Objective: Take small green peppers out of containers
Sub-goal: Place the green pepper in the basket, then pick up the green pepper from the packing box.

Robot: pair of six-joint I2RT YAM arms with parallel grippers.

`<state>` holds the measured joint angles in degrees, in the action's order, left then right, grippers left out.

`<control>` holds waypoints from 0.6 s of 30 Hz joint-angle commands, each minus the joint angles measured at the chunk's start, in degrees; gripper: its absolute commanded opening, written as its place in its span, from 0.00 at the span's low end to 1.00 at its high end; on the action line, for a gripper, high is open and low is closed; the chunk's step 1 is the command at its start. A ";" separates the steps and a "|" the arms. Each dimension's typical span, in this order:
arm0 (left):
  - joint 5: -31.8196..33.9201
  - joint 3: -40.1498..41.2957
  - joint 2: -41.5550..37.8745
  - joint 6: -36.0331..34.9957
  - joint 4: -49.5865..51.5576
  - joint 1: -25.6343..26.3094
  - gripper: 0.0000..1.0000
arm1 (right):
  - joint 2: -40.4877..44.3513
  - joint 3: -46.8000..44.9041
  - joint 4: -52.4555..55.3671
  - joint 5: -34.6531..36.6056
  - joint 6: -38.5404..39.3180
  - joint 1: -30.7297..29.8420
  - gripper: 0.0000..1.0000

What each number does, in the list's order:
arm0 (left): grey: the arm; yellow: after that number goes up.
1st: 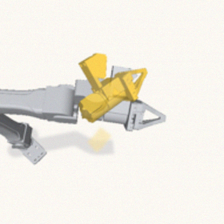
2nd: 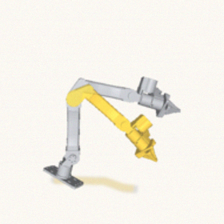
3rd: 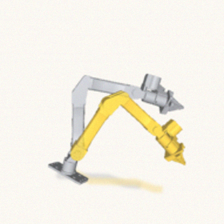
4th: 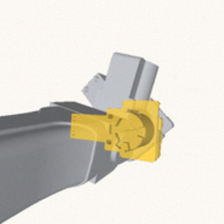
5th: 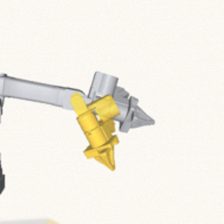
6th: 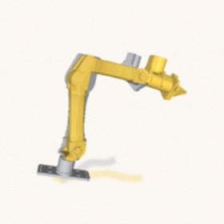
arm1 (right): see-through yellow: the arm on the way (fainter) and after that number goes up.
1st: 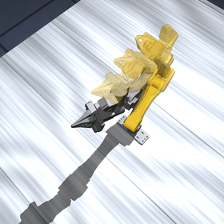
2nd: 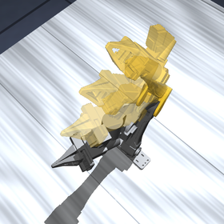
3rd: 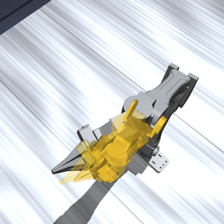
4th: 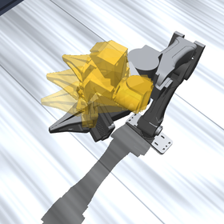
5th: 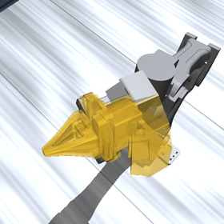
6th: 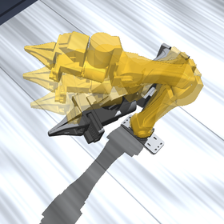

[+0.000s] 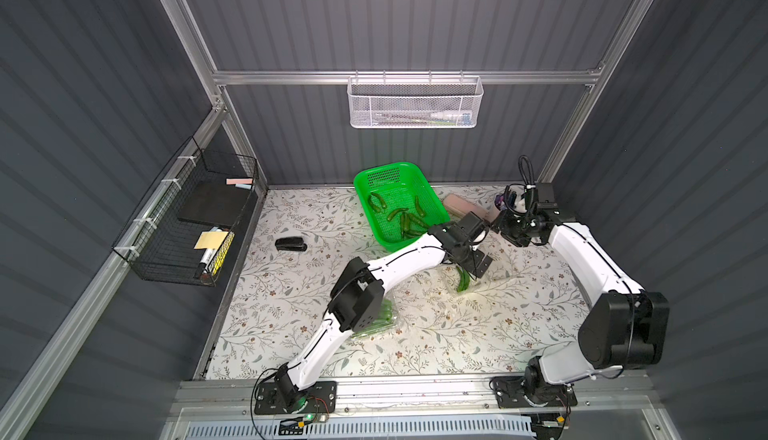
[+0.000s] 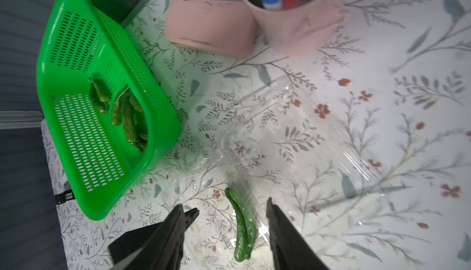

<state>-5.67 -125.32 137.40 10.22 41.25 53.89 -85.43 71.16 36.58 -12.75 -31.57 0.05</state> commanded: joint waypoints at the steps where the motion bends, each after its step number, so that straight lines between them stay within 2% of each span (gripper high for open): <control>1: 3.23 -3.57 2.59 -3.31 8.32 -0.49 0.99 | 2.08 -2.11 -0.41 -0.03 -0.51 1.46 0.54; 4: 5.62 -4.96 4.80 -3.31 10.76 -0.13 0.97 | 2.46 -2.64 -0.11 -0.37 -0.42 1.79 0.54; 10: 10.45 -6.17 7.29 -1.90 13.88 -0.17 0.83 | 1.68 -2.52 -0.54 -3.47 -0.07 1.82 0.54; 16: 8.75 -5.99 7.44 -1.91 13.59 -0.18 0.69 | 1.23 -2.34 -0.54 -4.60 0.02 1.85 0.53; 18: 5.42 -5.58 7.57 -1.35 14.36 -0.24 0.62 | 1.05 -2.25 -0.56 -4.66 0.02 1.85 0.53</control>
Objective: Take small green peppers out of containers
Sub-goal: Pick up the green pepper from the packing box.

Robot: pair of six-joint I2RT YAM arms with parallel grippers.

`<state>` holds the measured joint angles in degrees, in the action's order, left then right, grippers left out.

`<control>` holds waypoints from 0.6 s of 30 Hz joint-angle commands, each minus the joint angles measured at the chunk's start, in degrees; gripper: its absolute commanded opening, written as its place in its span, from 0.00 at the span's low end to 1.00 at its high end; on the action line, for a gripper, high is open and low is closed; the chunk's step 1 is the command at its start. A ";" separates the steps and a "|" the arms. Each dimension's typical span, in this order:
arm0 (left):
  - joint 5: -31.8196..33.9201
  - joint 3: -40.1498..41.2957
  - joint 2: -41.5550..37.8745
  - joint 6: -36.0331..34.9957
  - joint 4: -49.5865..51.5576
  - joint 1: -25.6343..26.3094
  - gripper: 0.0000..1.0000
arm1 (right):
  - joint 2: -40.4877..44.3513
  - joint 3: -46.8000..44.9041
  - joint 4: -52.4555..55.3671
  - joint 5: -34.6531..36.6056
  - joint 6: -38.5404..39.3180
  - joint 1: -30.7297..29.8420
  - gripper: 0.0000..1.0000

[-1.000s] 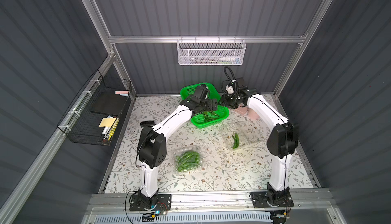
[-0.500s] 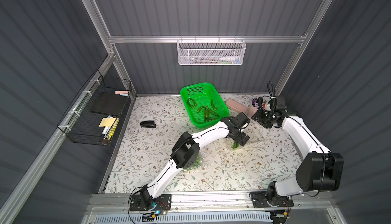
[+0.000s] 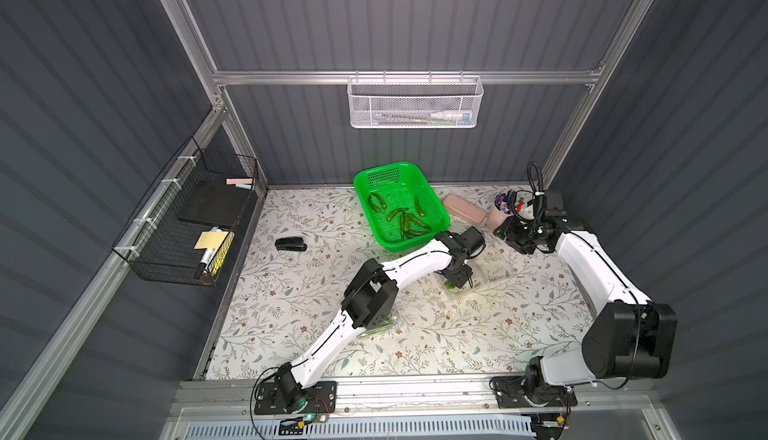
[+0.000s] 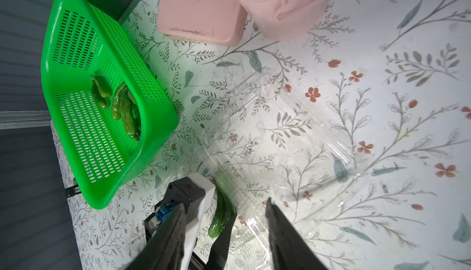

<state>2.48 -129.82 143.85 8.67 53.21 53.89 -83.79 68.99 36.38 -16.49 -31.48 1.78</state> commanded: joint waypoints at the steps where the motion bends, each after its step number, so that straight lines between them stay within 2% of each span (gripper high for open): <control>1: -3.17 -0.93 1.17 0.30 2.42 -0.26 0.58 | -0.59 0.00 -0.37 -0.91 0.01 0.07 0.53; 3: -3.90 -0.61 1.17 0.20 2.34 -0.31 0.49 | -0.50 0.09 -0.21 -0.93 0.09 0.10 0.53; 4: -4.12 -0.80 1.14 0.05 2.42 -0.31 0.48 | -0.41 0.09 -0.09 -0.91 0.23 0.15 0.53; 11: -6.36 0.47 -2.51 0.12 0.53 -1.18 0.66 | -0.06 0.13 0.82 -0.98 1.58 0.07 0.52; 18: -6.40 2.37 -5.14 0.91 -1.27 -3.38 0.63 | -0.53 0.09 1.02 -0.95 1.92 0.06 0.51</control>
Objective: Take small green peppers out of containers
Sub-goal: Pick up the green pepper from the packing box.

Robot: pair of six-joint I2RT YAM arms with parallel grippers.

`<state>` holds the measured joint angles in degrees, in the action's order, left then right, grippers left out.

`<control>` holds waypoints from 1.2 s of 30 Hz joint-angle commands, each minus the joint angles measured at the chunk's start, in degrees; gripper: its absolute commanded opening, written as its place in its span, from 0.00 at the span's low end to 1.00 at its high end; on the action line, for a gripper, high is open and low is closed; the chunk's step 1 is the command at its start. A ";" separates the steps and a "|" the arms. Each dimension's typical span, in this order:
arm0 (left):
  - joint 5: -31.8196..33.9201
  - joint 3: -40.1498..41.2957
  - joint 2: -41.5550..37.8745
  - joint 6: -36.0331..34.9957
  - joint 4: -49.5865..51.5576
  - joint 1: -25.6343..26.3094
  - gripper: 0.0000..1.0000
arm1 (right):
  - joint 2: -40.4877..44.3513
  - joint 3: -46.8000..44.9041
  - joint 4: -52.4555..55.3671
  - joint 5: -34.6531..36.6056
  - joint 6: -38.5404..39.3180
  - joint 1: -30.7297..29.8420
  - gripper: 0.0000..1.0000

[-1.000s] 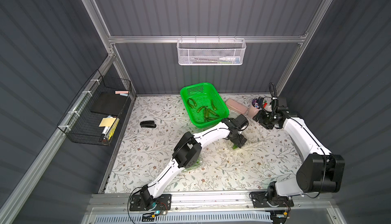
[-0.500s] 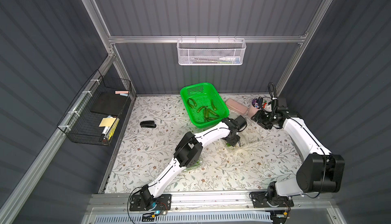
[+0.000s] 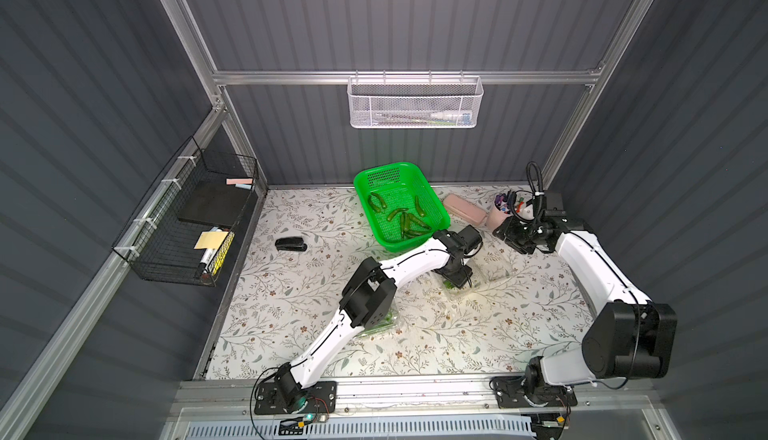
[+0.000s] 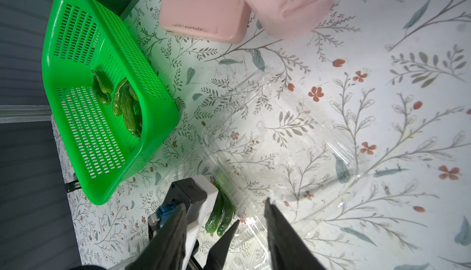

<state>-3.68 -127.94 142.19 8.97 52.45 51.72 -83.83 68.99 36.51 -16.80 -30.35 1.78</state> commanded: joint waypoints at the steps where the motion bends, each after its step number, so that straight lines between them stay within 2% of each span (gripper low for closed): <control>1: 0.19 0.32 -3.46 0.61 -0.46 -1.29 0.61 | -0.59 0.09 0.91 -2.92 0.82 0.05 0.51; 7: 1.27 -0.77 -1.55 0.11 0.55 -1.34 0.54 | -0.92 0.09 0.84 -3.74 0.97 0.07 0.48; 15: -0.38 1.29 -2.09 -1.52 0.33 -1.22 0.54 | -0.98 0.16 1.27 -3.49 1.44 0.06 0.47; 23: 1.71 1.99 -0.61 -1.22 1.69 -1.24 0.50 | -0.98 0.35 1.30 -3.94 1.43 0.10 0.46; 26: 2.15 1.50 -0.05 -0.91 1.95 -1.27 0.44 | -0.97 0.35 1.28 -4.17 1.43 0.13 0.45; 29: 1.61 1.33 0.30 -0.97 2.13 -1.25 0.45 | -0.98 0.35 1.09 -4.56 1.17 0.06 0.45; 36: 3.87 0.55 2.18 -1.14 4.88 -0.60 0.52 | -1.07 0.60 0.77 -4.80 0.81 0.06 0.45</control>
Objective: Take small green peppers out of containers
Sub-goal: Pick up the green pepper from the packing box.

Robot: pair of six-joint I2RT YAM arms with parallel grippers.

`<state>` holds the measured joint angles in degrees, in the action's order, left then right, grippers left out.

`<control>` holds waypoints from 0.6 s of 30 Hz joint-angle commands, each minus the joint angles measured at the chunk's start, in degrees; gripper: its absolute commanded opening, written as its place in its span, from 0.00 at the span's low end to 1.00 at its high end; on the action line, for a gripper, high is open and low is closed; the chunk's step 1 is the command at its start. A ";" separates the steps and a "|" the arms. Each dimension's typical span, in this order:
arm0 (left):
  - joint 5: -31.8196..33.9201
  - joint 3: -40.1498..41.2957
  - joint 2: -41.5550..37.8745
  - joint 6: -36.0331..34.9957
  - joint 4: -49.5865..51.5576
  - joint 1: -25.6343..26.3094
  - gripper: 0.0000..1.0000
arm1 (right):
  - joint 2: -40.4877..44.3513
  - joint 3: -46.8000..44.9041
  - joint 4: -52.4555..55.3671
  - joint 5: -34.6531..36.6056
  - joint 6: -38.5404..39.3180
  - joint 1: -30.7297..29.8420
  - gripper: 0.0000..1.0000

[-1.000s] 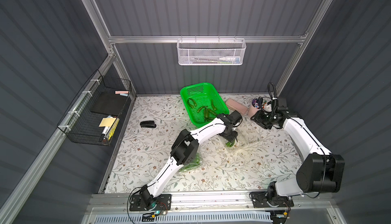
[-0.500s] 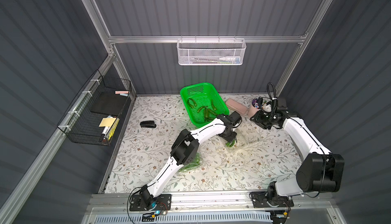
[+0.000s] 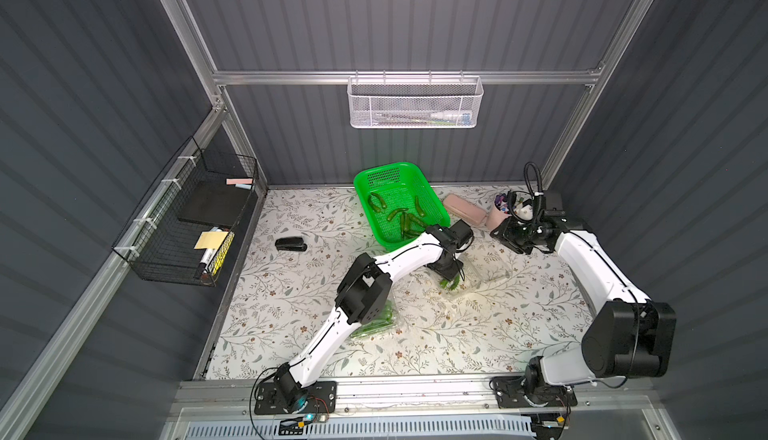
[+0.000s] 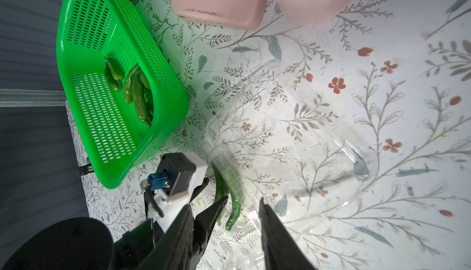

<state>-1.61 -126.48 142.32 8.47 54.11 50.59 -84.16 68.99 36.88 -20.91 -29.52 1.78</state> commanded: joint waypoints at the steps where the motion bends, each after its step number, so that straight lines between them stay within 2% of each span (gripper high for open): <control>1: 1.91 -1.23 2.24 -0.43 3.70 0.60 0.52 | -0.82 0.62 0.40 -0.68 -0.08 0.11 0.45; 3: 1.73 -0.98 1.99 -0.20 3.65 0.56 0.50 | -0.83 0.62 0.39 -0.63 -0.01 0.08 0.45; 10: 0.83 -3.00 1.44 -0.63 3.34 0.67 0.23 | -0.55 0.35 -0.04 -0.35 -0.36 0.02 0.45; 15: -3.57 -7.33 -0.15 -1.53 2.70 0.60 0.08 | 0.03 0.68 -0.01 -0.63 -0.03 0.06 0.45; 18: -3.13 -9.31 -3.14 -1.52 1.62 0.04 0.06 | 0.33 0.88 -0.06 -1.76 0.41 -0.07 0.45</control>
<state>-3.05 -133.25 142.69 7.62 55.99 50.89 -84.16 68.99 36.84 -21.32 -29.54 1.78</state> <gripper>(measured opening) 0.154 0.452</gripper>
